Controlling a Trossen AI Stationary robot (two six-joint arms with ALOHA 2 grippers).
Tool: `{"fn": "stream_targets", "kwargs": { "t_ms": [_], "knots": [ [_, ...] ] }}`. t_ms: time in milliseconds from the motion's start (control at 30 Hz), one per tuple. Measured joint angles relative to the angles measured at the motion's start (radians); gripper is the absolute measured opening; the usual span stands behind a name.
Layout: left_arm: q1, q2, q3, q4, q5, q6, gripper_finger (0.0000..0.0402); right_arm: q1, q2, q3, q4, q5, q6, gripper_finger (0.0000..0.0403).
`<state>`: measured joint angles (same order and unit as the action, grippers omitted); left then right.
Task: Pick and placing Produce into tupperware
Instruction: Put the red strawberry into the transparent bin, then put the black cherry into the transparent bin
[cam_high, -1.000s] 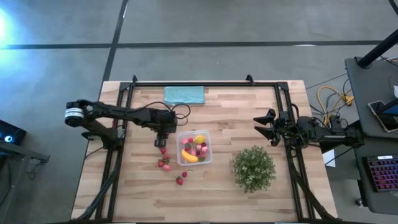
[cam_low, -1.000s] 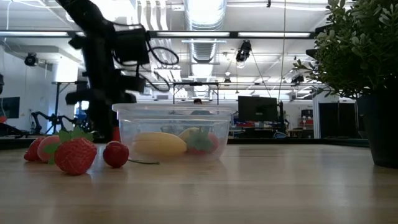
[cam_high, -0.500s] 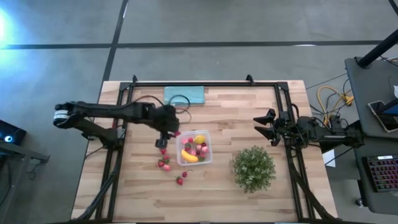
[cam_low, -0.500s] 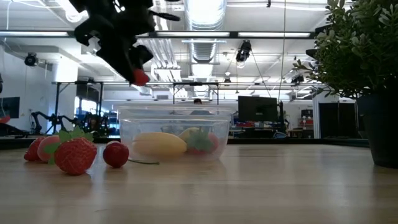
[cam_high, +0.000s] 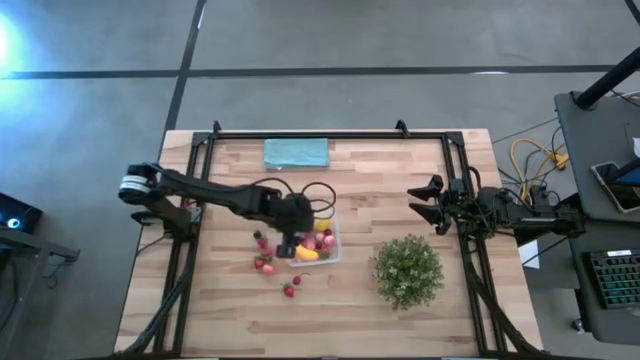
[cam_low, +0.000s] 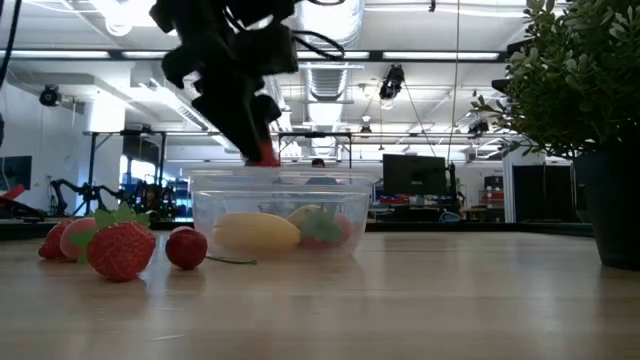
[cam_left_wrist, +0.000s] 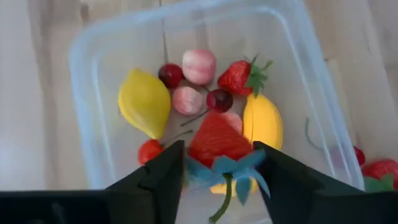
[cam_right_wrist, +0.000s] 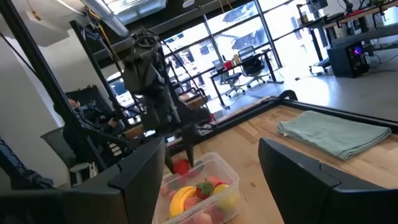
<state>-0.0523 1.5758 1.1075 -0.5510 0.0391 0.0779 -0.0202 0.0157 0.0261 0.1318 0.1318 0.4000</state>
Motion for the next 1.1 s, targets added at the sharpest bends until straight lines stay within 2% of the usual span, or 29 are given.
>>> {"fn": "stream_targets", "kwargs": {
  "t_ms": [200,267,400,500,733,933,1100],
  "knots": [
    [-0.012,0.023,0.015,-0.057,0.000,-0.107,0.0233,0.000,0.000,0.000,0.000,0.000,0.000,0.0248],
    [-0.015,-0.002,0.014,-0.113,-0.036,-0.151,0.0247,0.000,0.000,0.000,0.000,0.000,0.000,0.0247],
    [-0.016,-0.090,0.012,-0.273,-0.144,-0.301,0.0257,0.000,0.000,0.000,-0.001,0.000,0.000,0.0249],
    [-0.014,-0.171,-0.008,-0.368,-0.177,-0.351,0.0258,0.000,0.000,0.000,0.000,0.000,0.000,0.0251],
    [-0.061,-0.321,-0.177,-0.365,-0.122,-0.082,0.0258,0.000,0.004,0.001,0.000,0.000,0.000,0.0247],
    [-0.067,-0.335,-0.324,-0.335,-0.121,-0.055,0.0258,0.000,0.007,0.001,0.000,0.000,0.000,0.0245],
    [-0.067,-0.317,-0.367,-0.283,-0.124,-0.037,0.0258,0.000,0.008,0.001,0.000,0.000,0.000,0.0244]
  ]
}}
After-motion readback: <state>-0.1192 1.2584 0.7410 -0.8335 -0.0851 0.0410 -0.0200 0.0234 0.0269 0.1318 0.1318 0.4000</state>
